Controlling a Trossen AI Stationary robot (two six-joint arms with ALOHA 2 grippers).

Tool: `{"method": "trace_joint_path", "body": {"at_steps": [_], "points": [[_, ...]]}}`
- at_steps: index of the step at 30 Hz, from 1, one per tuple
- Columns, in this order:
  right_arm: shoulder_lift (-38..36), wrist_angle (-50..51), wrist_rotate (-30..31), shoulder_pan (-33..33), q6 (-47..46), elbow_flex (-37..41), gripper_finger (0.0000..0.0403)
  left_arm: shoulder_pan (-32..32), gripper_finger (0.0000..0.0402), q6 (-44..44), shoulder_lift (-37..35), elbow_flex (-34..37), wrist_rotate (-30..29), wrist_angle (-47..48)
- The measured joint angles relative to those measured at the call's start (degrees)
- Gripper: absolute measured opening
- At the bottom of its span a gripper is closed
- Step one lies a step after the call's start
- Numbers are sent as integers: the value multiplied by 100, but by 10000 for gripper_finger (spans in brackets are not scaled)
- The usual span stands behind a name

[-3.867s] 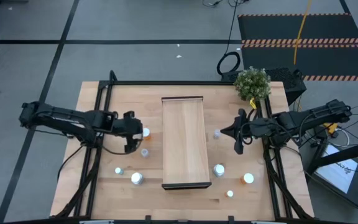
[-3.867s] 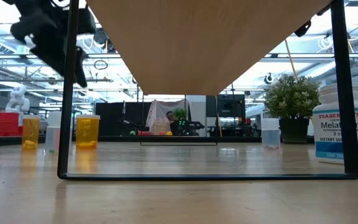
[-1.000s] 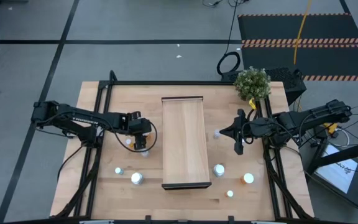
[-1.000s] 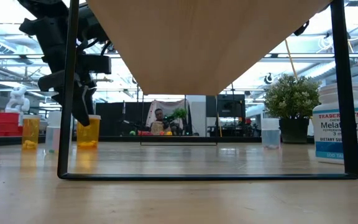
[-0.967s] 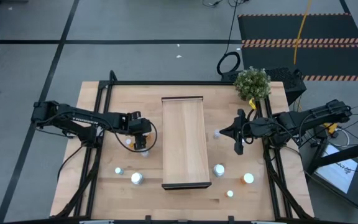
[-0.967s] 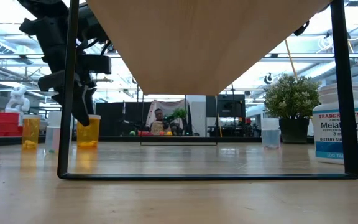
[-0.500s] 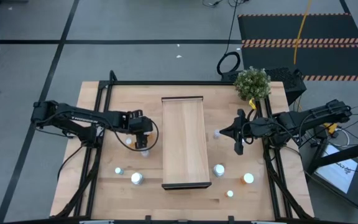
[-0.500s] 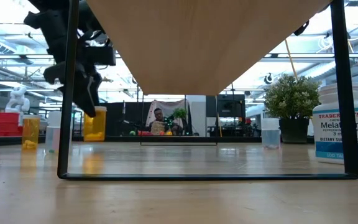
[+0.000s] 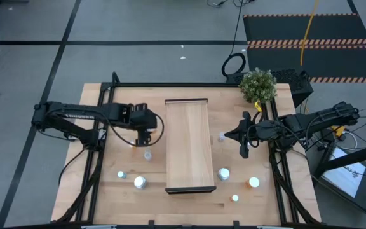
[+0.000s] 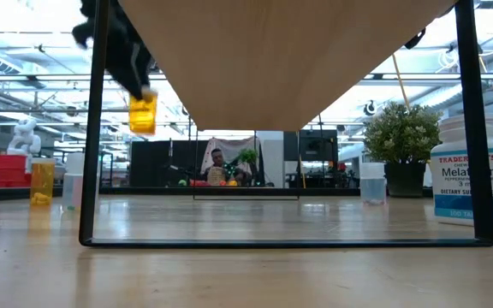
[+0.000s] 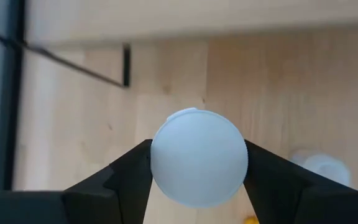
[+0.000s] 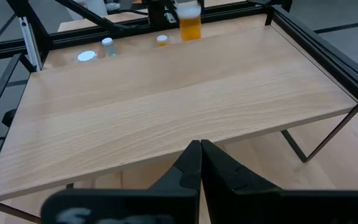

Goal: Pick and place medicine bottles onto shelf by color
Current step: Put the top large orange pill bottle on the shelf

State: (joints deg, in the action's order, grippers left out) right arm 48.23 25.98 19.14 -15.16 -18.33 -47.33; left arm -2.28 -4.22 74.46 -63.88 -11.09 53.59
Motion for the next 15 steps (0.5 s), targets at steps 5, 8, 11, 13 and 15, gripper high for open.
{"method": "trace_joint_path", "body": {"at_steps": [5,8,11,13,15], "points": [[0,0,0,0,0,0,0,0,225,-162,0,-810,-9,223],[0,0,0,0,0,0,0,0,225,-151,0,-1255,-9,252],[0,0,0,0,20,0,0,0,225,-163,0,-1625,-8,288],[0,0,0,0,20,0,0,0,225,-234,21,-1825,-9,296],[0,0,0,-1,36,0,0,0,225,-345,42,-1979,-8,303]]}}
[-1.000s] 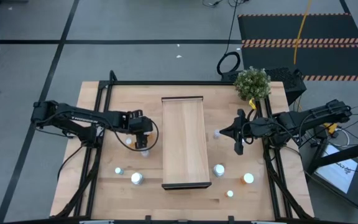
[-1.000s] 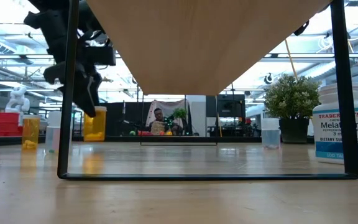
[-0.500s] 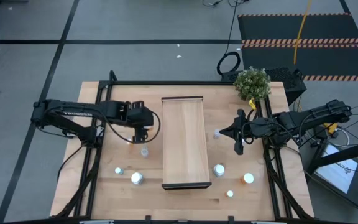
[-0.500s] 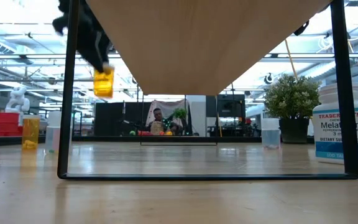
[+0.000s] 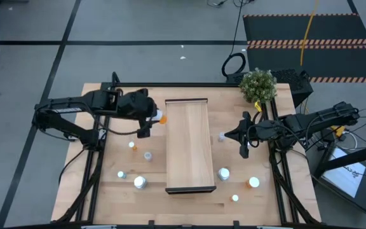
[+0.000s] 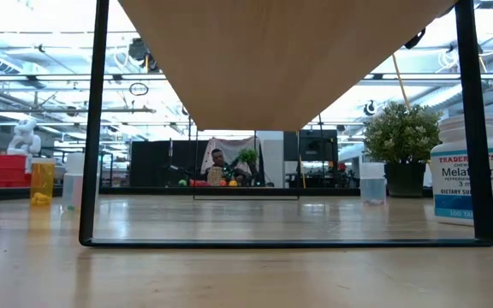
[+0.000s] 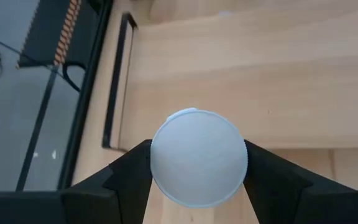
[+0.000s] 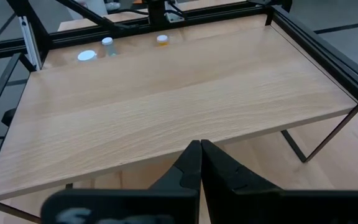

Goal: Pick and place medicine bottles onto shelf by color
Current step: Put the top large orange pill bottle on the shelf

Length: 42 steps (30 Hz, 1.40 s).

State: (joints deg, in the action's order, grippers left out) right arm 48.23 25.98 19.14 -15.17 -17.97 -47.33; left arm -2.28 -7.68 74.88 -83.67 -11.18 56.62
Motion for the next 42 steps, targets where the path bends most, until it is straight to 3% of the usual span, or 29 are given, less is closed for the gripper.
{"method": "trace_joint_path", "body": {"at_steps": [11,23,32,42], "points": [[1,-76,2,1,112,0,0,-251,225,-350,418,-614,54,-39],[0,-114,2,1,220,0,0,-822,225,-1125,1764,-1684,651,54],[0,-109,2,1,229,0,0,-1244,225,-1242,2408,-1714,1250,375],[1,-117,2,1,278,0,0,-1392,225,-1357,2792,-1714,1278,420]]}}
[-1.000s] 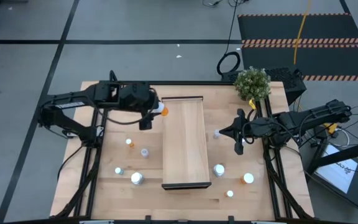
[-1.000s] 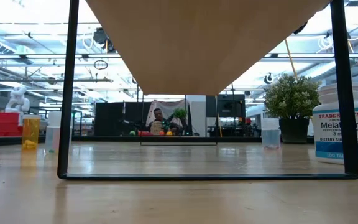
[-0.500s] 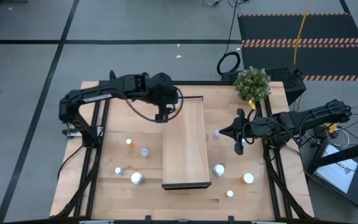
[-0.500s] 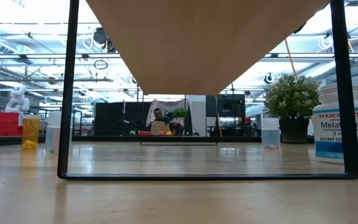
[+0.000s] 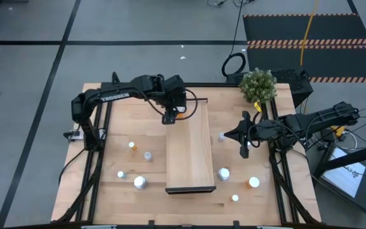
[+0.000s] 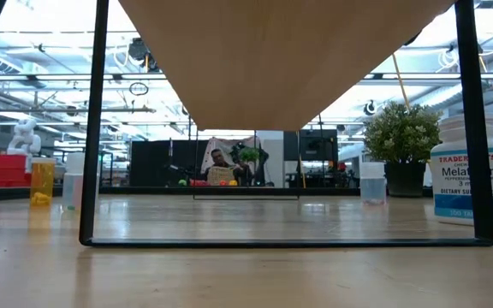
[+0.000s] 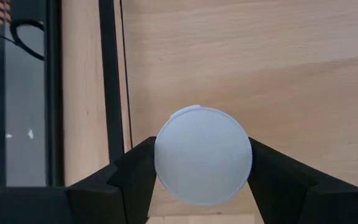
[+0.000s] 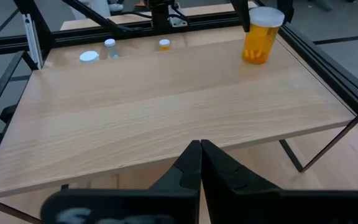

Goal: Pick and place medicine bottles onto shelf by color
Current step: Put the top large orange pill bottle on the shelf

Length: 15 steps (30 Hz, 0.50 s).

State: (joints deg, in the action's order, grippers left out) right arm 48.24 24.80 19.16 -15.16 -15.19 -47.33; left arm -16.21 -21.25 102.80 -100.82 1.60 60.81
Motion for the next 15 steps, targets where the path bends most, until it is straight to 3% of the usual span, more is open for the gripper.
{"method": "trace_joint_path", "body": {"at_steps": [15], "points": [[-1,-10,2,1,2,0,0,4,225,-62,8,0,6,-123]]}}
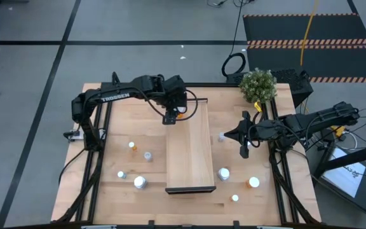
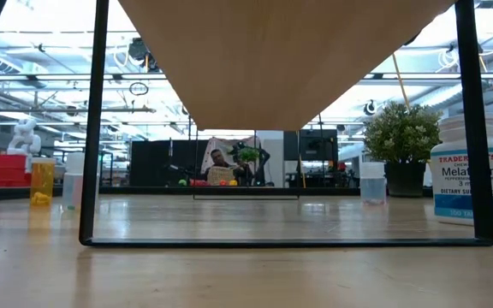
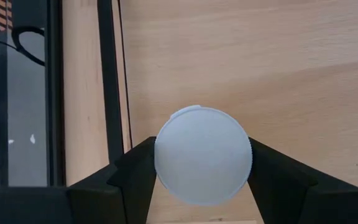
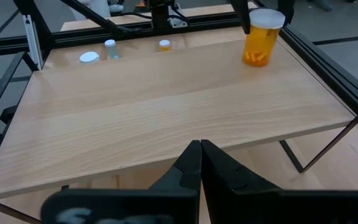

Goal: Pick and place medicine bottles onto shelf by color
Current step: Put the top large orange pill bottle on the shelf, then put the large orange pill bottle on the shelf aligned with the other large orange pill bottle

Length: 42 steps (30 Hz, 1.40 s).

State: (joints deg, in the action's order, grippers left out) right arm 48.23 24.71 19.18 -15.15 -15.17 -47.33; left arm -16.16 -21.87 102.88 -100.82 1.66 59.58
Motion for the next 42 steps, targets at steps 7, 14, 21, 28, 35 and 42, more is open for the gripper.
{"method": "trace_joint_path", "body": {"at_steps": [7,14,21,28,35,42], "points": [[0,0,0,1,1,0,0,0,226,9,1,0,-1,-12],[0,0,0,1,1,0,0,0,230,13,1,0,-1,-23],[0,-2,0,1,1,0,0,7,280,31,1,0,-16,-101],[0,0,0,1,2,0,0,58,309,-65,-54,7,-55,-321],[2,-2,0,0,0,0,0,250,310,-101,-435,9,-224,-344],[4,-58,9,-1,-177,0,0,631,310,457,-1198,9,-345,-309]]}}
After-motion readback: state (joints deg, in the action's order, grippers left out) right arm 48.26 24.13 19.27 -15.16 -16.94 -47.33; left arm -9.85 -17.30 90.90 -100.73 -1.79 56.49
